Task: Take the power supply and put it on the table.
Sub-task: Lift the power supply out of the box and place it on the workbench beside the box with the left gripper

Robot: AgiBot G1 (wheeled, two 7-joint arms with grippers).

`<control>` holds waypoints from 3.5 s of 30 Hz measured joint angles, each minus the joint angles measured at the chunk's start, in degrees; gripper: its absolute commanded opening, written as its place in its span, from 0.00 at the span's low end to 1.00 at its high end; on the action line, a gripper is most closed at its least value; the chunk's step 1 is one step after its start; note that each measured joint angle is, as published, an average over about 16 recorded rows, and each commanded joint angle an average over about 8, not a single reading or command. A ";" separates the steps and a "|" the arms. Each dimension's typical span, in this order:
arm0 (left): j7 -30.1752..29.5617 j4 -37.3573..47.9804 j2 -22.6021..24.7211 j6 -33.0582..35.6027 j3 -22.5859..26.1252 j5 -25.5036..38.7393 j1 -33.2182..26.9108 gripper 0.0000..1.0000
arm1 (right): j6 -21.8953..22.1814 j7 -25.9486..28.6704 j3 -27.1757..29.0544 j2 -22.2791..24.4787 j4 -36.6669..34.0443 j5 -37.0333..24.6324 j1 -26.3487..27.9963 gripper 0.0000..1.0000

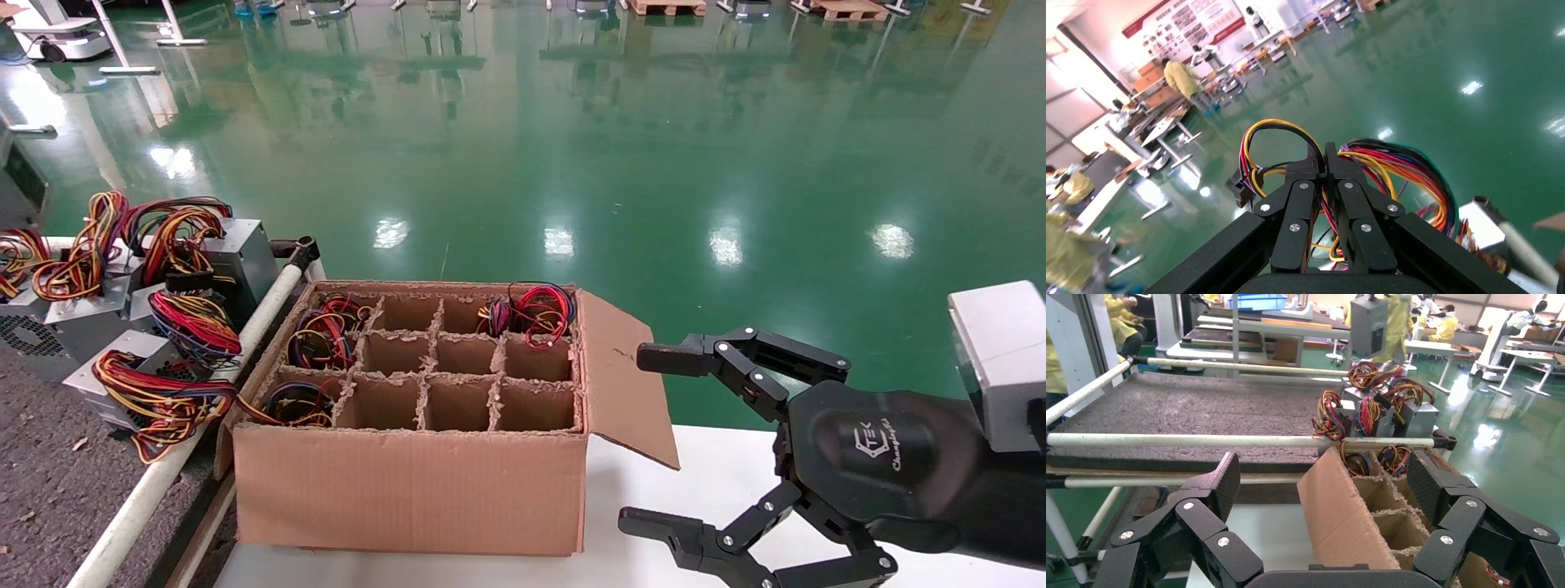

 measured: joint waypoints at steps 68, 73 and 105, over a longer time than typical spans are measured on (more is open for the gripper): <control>17.10 30.39 1.18 6.00 -1.08 -0.65 4.81 1.00 | 0.02 -0.01 0.00 0.01 -0.01 0.01 -0.01 1.00; 17.11 30.42 1.19 6.03 -1.09 -0.70 4.76 1.00 | 0.02 -0.01 0.00 0.01 -0.01 0.02 -0.01 1.00; 34.94 20.17 5.25 -2.42 -3.68 -4.74 8.72 1.00 | 0.02 -0.01 -0.01 0.01 -0.01 0.02 -0.01 1.00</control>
